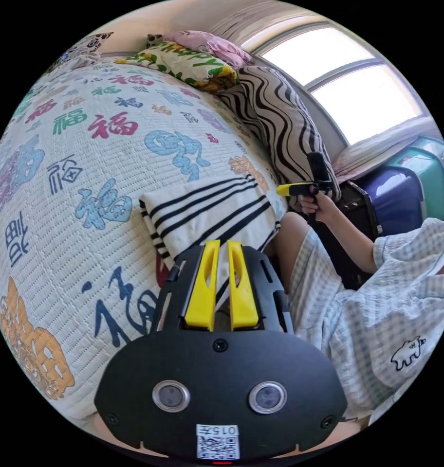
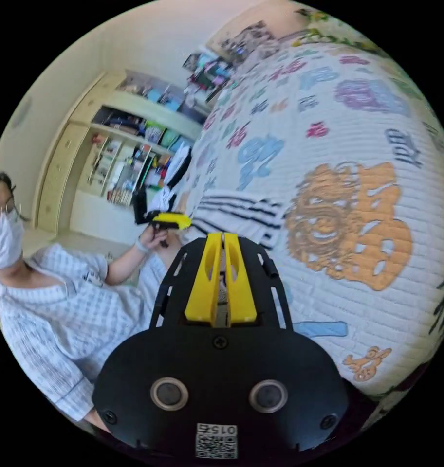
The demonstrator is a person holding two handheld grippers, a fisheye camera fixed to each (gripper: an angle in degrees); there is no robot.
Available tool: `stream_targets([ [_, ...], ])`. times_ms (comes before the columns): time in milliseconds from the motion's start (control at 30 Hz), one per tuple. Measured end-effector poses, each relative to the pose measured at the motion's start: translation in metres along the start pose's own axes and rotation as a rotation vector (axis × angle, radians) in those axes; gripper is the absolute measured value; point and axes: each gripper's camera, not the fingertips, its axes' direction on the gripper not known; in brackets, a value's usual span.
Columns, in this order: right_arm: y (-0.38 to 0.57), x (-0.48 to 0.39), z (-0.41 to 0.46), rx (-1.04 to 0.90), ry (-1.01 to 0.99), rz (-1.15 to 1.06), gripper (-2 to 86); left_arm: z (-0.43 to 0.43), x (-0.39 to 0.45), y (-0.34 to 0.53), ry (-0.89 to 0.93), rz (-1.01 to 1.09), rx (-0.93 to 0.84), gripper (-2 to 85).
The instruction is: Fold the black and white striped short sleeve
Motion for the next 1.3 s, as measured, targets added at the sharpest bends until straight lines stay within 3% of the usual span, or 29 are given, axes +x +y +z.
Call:
stream_targets([
  [67, 0.01, -0.005, 0.058, -0.242, -0.008, -0.017, -0.6, 0.021, -0.008, 0.008, -0.081, 0.002, -0.104, -0.3],
  [133, 0.023, 0.007, 0.097, -0.38, 0.116, 0.018, -0.6, 0.026, -0.015, 0.015, -0.131, 0.028, -0.12, -0.4],
  [333, 0.041, 0.011, 0.113, -0.457, 0.14, 0.032, -0.3, 0.008, -0.044, 0.013, -0.111, -0.014, -0.133, -0.2],
  [400, 0.048, 0.017, 0.105, -0.43, 0.101, 0.048, 0.1, -0.001, -0.057, 0.01, -0.066, -0.045, -0.126, 0.3],
  [600, 0.087, 0.058, 0.036, -0.061, -0.05, 0.105, 7.6, -0.069, -0.152, 0.031, 0.136, -0.29, 0.114, 9.9],
  [667, 0.101, 0.1, 0.026, 0.045, -0.207, 0.164, 9.7, -0.077, -0.198, 0.038, 0.209, -0.361, 0.144, 12.3],
  [767, 0.106, 0.145, 0.043, 0.031, -0.331, 0.267, 13.9, -0.065, -0.245, 0.034, 0.381, -0.41, 0.159, 12.4],
  [867, 0.099, 0.153, 0.062, -0.05, -0.3, 0.247, 15.4, -0.047, -0.262, 0.013, 0.441, -0.377, 0.133, 11.7],
  [1300, 0.103, 0.196, 0.152, -0.044, -0.451, 0.187, 9.0, 0.004, -0.277, -0.066, 0.482, -0.283, 0.043, 9.6],
])
